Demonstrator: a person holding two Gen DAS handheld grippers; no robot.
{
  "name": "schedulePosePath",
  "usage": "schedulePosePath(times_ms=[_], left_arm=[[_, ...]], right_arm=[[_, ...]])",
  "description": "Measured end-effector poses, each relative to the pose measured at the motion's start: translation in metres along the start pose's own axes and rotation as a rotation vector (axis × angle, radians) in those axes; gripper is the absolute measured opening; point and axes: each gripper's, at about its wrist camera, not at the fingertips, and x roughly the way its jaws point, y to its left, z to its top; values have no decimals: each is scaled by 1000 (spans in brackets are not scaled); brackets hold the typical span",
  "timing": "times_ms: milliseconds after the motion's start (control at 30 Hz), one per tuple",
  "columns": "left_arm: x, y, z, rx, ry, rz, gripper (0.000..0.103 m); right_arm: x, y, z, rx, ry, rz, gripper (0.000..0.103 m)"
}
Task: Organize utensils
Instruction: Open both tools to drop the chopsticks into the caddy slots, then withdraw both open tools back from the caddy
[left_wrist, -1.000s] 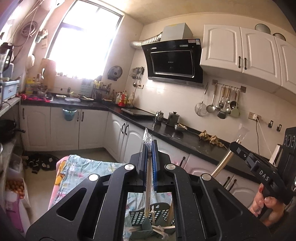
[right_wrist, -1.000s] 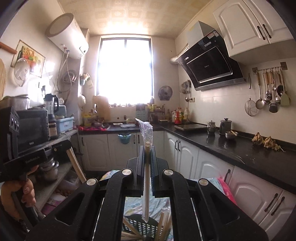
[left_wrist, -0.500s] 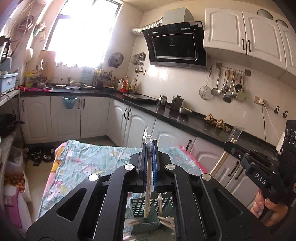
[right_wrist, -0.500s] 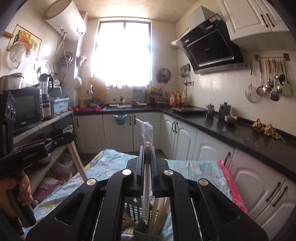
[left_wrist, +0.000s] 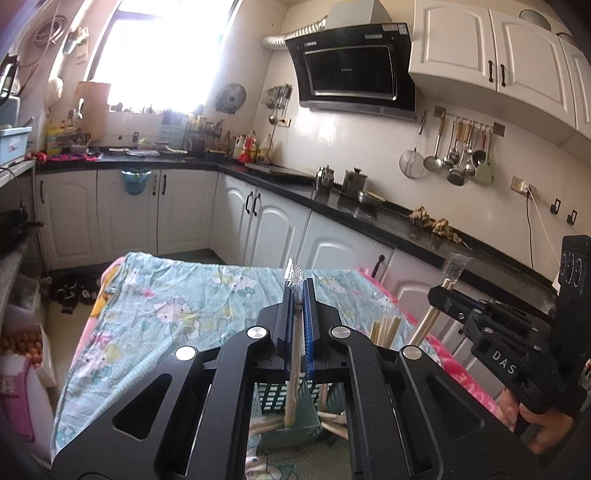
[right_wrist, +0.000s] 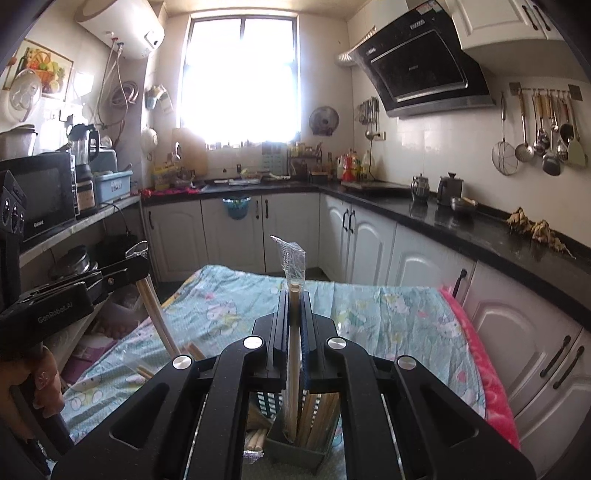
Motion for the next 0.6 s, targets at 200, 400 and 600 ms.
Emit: schedulePosePath(times_ms=[200,400,600], left_arm=[[3,3,-7,2,52,2,13],[-9,4,-5,-2,51,4,38],[-34,4,3,0,23,18,59]], right_arm=[[-2,-2,-6,27,18,4,25],[-19,-3,-4,36,-1,5,34],[-43,-1,1,47,-39,7,46]])
